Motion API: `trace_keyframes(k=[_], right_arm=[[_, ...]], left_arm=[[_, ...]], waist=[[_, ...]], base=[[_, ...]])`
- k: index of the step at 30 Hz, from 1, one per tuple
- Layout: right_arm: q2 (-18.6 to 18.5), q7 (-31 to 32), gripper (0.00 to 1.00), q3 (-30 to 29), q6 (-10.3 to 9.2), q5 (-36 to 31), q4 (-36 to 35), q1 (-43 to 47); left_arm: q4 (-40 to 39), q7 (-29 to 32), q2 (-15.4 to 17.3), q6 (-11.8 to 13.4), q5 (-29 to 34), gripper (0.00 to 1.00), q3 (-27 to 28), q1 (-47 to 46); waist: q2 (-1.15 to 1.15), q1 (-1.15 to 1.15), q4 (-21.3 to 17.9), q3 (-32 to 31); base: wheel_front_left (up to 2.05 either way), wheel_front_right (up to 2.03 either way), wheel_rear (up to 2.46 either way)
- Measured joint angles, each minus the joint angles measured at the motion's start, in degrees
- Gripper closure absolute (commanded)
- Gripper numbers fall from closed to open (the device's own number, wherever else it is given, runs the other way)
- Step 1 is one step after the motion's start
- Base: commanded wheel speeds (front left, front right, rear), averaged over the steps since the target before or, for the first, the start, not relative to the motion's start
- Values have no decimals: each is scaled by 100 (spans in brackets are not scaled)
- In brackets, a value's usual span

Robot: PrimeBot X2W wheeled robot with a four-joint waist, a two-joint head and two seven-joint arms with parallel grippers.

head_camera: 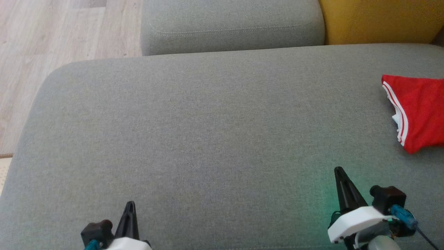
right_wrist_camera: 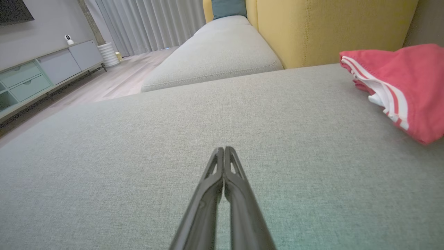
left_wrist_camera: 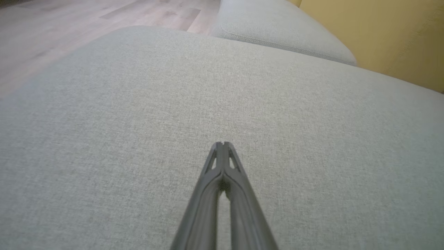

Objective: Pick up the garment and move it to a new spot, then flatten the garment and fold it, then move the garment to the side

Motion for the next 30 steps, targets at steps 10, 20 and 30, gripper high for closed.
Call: trace_keyframes(k=[10, 20, 30], right_arm=[[1, 110, 100, -62, 0, 595, -73, -63], [2, 250, 100, -169, 0, 1263, -119, -65], [2, 386, 100, -245, 0, 1916, -180, -68]], left_arm=[[-11, 104, 4, -100, -576, 100, 32, -34], [-16, 250, 13, -210, -1210, 100, 179, -168], [-14, 376, 18, -357, -1837, 100, 230, -213]], waist=[[0, 0, 6, 5], [0, 0, 14, 10], [0, 0, 21, 15]], base=[[0, 0, 0], [0, 0, 0], [0, 0, 0]])
